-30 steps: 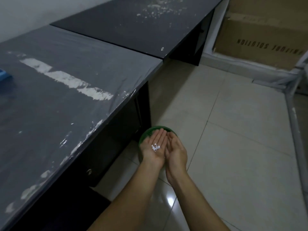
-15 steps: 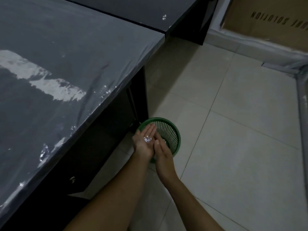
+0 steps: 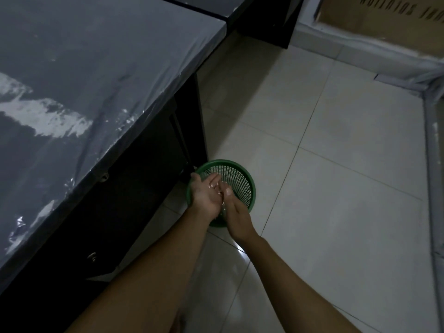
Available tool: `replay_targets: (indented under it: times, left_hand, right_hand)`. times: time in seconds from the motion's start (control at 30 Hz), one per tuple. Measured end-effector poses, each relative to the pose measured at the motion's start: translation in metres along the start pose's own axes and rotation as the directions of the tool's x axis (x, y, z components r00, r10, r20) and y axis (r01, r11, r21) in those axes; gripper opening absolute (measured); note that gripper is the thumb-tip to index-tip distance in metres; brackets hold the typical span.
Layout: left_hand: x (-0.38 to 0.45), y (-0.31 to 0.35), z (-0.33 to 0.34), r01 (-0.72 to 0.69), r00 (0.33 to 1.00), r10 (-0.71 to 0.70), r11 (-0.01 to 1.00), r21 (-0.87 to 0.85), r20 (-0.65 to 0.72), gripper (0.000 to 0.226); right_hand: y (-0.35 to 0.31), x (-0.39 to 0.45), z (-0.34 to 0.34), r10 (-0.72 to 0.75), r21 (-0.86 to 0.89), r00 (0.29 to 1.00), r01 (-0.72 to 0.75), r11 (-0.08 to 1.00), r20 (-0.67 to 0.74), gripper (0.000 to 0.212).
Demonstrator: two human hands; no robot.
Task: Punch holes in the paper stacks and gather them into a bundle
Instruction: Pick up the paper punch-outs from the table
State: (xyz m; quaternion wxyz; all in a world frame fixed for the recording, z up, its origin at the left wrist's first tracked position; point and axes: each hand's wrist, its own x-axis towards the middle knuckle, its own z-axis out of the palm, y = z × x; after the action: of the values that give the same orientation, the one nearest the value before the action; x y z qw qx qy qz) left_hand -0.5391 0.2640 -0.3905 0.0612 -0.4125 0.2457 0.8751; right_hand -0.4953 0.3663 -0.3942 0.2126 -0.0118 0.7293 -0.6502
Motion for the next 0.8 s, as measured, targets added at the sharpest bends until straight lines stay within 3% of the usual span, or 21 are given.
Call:
replay_targets:
  times: [0.07, 0.23, 0.3, 0.5, 0.6, 0.7, 0.8]
  left_hand:
    - [0.001, 0.001, 0.0, 0.009, 1.0, -0.009, 1.0, -0.004, -0.007, 0.084]
    - [0.008, 0.007, 0.002, 0.019, 0.998, -0.011, 0.988, 0.155, -0.055, 0.092]
    - [0.007, 0.008, 0.002, 0.013, 1.0, -0.009, 0.989, 0.149, -0.027, 0.096]
    - [-0.005, 0.005, 0.001, 0.023, 0.998, -0.025, 0.999, 0.035, 0.062, 0.101]
    - [-0.008, 0.007, 0.004, 0.02, 0.997, -0.023, 0.999, 0.04, 0.07, 0.101]
    - [-0.007, 0.011, 0.007, 0.008, 0.997, -0.017, 0.993, 0.118, 0.075, 0.099]
    - [-0.008, 0.014, 0.009, -0.008, 0.997, -0.001, 0.992, 0.127, 0.071, 0.094]
  right_hand:
    - [0.0, 0.001, 0.0, -0.016, -0.009, 1.0, 0.016, 1.0, -0.02, 0.05]
    - [0.001, -0.008, 0.013, -0.239, -0.139, 0.969, 0.246, 0.959, 0.064, 0.046]
    - [0.004, -0.006, 0.015, -0.216, -0.14, 0.973, 0.225, 0.964, 0.079, 0.048]
    - [0.008, 0.007, 0.005, 0.031, -0.083, 0.999, -0.029, 0.996, 0.023, 0.061]
    - [0.004, 0.003, 0.008, -0.05, -0.121, 0.997, 0.042, 0.992, -0.061, 0.062]
    - [0.002, -0.005, 0.017, -0.187, -0.15, 0.981, 0.179, 0.972, -0.042, 0.062]
    - [0.007, -0.005, 0.02, -0.158, -0.184, 0.987, 0.154, 0.971, -0.01, 0.058]
